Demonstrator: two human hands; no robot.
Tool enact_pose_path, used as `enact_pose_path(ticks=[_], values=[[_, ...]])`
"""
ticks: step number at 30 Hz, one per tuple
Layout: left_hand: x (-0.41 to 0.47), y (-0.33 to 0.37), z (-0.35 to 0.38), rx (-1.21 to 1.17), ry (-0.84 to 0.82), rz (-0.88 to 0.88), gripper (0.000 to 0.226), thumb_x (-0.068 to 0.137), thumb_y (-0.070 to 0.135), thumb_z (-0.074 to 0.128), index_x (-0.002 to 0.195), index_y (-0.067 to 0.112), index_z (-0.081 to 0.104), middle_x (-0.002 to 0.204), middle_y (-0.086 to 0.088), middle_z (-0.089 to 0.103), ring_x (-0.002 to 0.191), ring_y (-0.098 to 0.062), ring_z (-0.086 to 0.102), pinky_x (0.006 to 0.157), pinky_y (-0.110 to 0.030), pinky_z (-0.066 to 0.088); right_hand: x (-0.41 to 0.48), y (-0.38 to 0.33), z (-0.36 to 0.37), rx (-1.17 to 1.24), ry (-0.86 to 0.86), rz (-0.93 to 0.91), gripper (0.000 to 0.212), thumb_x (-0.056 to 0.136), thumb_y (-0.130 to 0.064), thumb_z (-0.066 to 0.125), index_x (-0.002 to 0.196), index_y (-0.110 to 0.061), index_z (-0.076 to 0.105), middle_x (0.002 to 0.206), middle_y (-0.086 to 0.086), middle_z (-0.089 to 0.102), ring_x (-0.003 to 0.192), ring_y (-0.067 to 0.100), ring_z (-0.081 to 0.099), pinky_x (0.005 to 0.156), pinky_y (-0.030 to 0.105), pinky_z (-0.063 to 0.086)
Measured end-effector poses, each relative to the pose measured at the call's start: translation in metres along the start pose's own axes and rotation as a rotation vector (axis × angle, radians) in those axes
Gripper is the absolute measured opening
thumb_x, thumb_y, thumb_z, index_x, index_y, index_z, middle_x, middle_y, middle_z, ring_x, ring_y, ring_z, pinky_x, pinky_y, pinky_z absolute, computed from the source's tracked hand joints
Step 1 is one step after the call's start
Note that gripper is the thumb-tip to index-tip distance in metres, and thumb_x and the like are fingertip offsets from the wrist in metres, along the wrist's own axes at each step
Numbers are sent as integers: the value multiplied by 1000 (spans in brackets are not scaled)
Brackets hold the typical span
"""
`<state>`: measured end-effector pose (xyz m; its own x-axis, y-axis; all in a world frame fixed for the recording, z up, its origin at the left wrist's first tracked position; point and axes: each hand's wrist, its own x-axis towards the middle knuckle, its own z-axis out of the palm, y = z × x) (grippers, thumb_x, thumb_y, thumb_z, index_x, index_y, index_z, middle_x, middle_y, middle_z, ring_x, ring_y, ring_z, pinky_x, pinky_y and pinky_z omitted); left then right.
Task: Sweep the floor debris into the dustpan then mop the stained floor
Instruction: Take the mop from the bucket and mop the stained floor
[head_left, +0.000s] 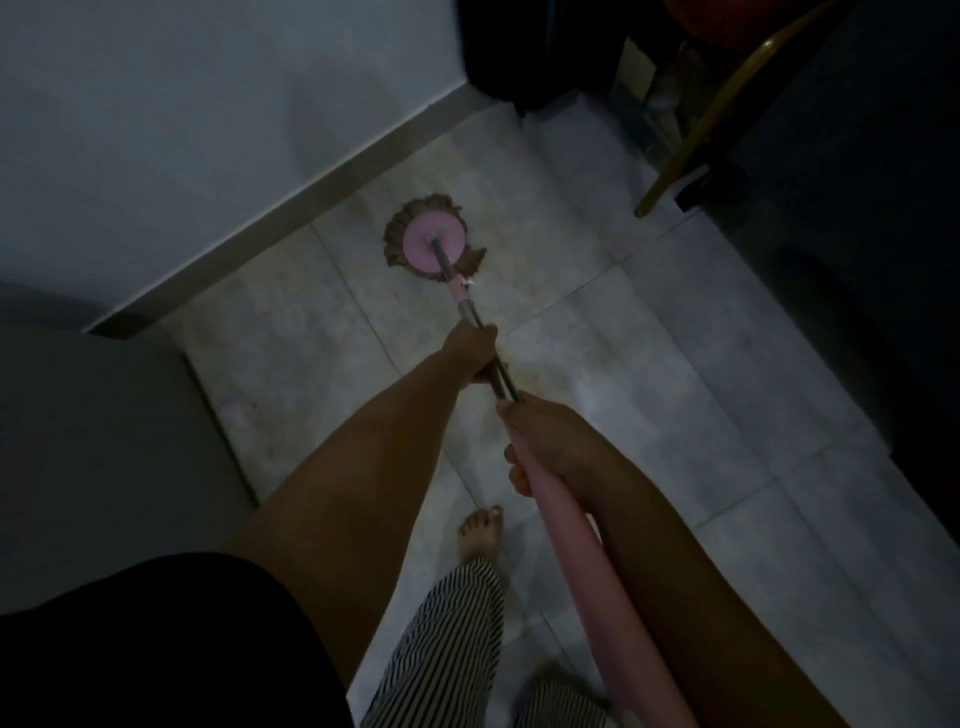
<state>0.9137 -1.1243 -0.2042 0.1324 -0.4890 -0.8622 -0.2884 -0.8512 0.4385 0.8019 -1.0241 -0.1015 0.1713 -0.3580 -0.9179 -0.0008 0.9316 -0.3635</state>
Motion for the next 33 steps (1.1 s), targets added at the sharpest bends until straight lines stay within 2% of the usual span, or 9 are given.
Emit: enact_pose_path(ticks=[3, 8, 10, 15, 18, 25, 30, 31, 33], values=[[-42, -23, 40, 9, -27, -19, 45, 103, 28, 39, 142, 6, 35, 93, -13, 59, 62, -18, 60, 34, -18, 48, -35, 41, -29, -29, 39, 12, 33, 96, -36, 53, 125, -22, 56, 75, 7, 56, 49, 14, 53, 44, 23, 45], [-124, -87, 133, 18, -87, -62, 51, 103, 29, 39, 148, 9, 25, 122, -24, 58, 61, -19, 59, 34, -17, 47, -118, 133, -92, 16, 57, 27, 8, 97, -34, 51, 101, -33, 58, 59, 3, 56, 43, 14, 51, 44, 24, 45], [-155, -118, 173, 14, -110, -75, 53, 103, 29, 40, 149, 9, 24, 122, -25, 59, 63, -22, 62, 41, -23, 53, -153, 172, -118, 28, 69, 39, 13, 98, -34, 50, 109, -32, 57, 54, 2, 57, 40, 14, 52, 43, 24, 45], [-231, -183, 261, 102, -191, -79, 61, 101, 33, 41, 153, 10, 19, 132, -22, 55, 107, -32, 65, 90, -43, 56, -231, 247, -173, -45, 121, 105, 28, 102, -30, 44, 126, -23, 57, 55, 8, 58, 43, 17, 52, 44, 20, 41], [-258, -197, 290, 76, -236, -107, 61, 102, 33, 40, 153, 13, 14, 125, -19, 58, 101, -31, 68, 87, -42, 58, -255, 265, -194, -174, 46, 133, 43, 106, -21, 34, 141, 3, 42, 65, 2, 52, 51, 10, 49, 48, 13, 41], [-209, -148, 289, 131, -76, -6, 48, 99, 35, 45, 140, 13, 39, 122, -15, 60, 102, -30, 67, 87, -40, 58, -225, 203, -211, -62, 104, 95, 17, 101, -27, 47, 99, -37, 61, 59, 1, 59, 47, 12, 54, 44, 20, 40], [-135, -65, 263, -88, -98, -20, 51, 102, 29, 42, 145, 7, 28, 110, -22, 60, 59, -20, 59, 47, -28, 56, -156, 118, -211, -94, 125, 50, 16, 99, -28, 50, 92, -28, 64, 61, 4, 56, 48, 16, 50, 49, 26, 42], [-119, -46, 254, -96, -94, -12, 52, 102, 29, 42, 147, 7, 27, 111, -21, 60, 60, -22, 61, 46, -27, 56, -141, 100, -212, -126, 137, 28, 16, 99, -28, 49, 94, -26, 64, 66, 4, 56, 53, 16, 51, 54, 28, 42], [-96, -11, 242, -86, -83, -2, 55, 102, 30, 41, 149, 7, 24, 124, -23, 59, 78, -28, 66, 62, -32, 61, -115, 67, -216, -170, 125, 11, 16, 98, -32, 50, 93, -25, 63, 72, 5, 56, 57, 17, 51, 57, 30, 43]])
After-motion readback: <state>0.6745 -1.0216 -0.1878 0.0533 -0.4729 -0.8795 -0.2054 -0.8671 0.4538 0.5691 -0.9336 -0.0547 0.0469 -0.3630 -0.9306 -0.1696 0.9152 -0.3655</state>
